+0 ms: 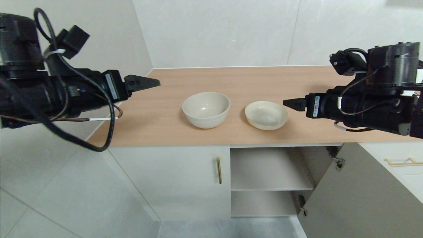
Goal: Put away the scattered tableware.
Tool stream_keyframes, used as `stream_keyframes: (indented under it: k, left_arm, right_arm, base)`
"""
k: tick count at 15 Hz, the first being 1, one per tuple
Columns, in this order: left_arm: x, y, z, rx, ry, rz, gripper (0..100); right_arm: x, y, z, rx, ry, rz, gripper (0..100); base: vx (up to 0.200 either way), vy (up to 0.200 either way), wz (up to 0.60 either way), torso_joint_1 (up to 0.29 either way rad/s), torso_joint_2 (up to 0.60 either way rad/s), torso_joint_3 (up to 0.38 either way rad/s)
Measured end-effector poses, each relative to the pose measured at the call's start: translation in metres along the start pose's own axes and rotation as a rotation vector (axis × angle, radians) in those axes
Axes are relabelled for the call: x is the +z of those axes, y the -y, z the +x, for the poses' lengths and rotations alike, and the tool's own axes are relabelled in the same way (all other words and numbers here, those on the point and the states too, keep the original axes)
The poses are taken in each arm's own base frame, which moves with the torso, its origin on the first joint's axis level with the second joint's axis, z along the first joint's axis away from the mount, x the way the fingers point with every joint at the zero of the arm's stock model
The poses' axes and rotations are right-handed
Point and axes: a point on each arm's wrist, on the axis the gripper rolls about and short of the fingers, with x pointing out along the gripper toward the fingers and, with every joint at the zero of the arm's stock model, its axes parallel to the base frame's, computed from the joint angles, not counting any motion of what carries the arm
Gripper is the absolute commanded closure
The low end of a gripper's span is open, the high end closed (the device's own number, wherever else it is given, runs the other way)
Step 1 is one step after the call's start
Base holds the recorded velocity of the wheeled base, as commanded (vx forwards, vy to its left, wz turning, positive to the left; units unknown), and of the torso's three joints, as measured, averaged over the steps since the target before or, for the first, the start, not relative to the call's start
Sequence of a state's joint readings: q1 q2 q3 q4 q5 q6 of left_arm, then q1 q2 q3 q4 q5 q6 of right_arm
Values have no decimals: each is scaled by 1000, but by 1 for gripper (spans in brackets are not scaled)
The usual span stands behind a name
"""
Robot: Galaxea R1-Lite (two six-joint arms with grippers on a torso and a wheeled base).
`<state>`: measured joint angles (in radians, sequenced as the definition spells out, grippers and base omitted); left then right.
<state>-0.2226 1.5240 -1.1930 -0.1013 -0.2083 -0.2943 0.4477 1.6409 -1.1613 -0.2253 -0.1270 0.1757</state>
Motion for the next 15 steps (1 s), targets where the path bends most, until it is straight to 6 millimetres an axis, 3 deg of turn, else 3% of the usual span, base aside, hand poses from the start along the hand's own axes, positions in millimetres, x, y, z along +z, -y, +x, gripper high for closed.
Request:
stream_keyframes:
  k: [2,7,12,15]
  left_arm:
    - [-4,2,25,119,-31,1,0]
    - [-24,20,74,231,-50,-10,0]
    - [-39,31,119,317,32,-11,0]
    - [-49,29,136,334,15,-6,0]
  right_arm:
    - [4,2,12,-42,-18,41,0]
    - [-2,3,29,-116,-33,38,0]
    - [-9,3,38,-120,-55,33,0]
    - [-10,3,39,-122,-55,33,0]
  base:
    - [0,0,0,0,0,0]
    - [0,0,0,0,0,0]
    - [0,0,0,0,0,0]
    - [0,0,0,0,0,0]
